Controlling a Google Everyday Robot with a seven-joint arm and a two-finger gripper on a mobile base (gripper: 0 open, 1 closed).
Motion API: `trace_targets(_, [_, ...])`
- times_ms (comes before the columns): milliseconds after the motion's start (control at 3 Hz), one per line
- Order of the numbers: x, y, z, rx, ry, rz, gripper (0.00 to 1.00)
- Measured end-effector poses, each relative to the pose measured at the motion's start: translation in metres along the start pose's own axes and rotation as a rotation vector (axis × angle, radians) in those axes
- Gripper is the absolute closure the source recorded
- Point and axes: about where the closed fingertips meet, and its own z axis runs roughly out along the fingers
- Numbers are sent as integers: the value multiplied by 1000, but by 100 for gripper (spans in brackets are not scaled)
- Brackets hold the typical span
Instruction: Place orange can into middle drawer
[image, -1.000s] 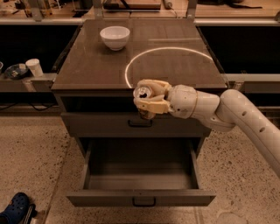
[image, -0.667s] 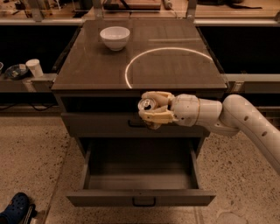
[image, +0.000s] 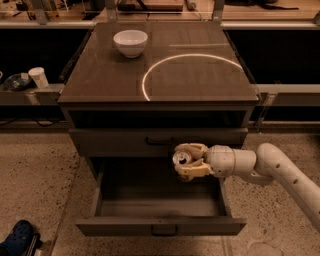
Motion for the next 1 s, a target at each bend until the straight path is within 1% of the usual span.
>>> trace_targets(333, [2, 1, 0, -5, -4, 5, 100])
trace_targets(667, [41, -5, 21, -6, 112, 2, 100])
trace_targets(1000, [104, -15, 38, -2, 284, 4, 100])
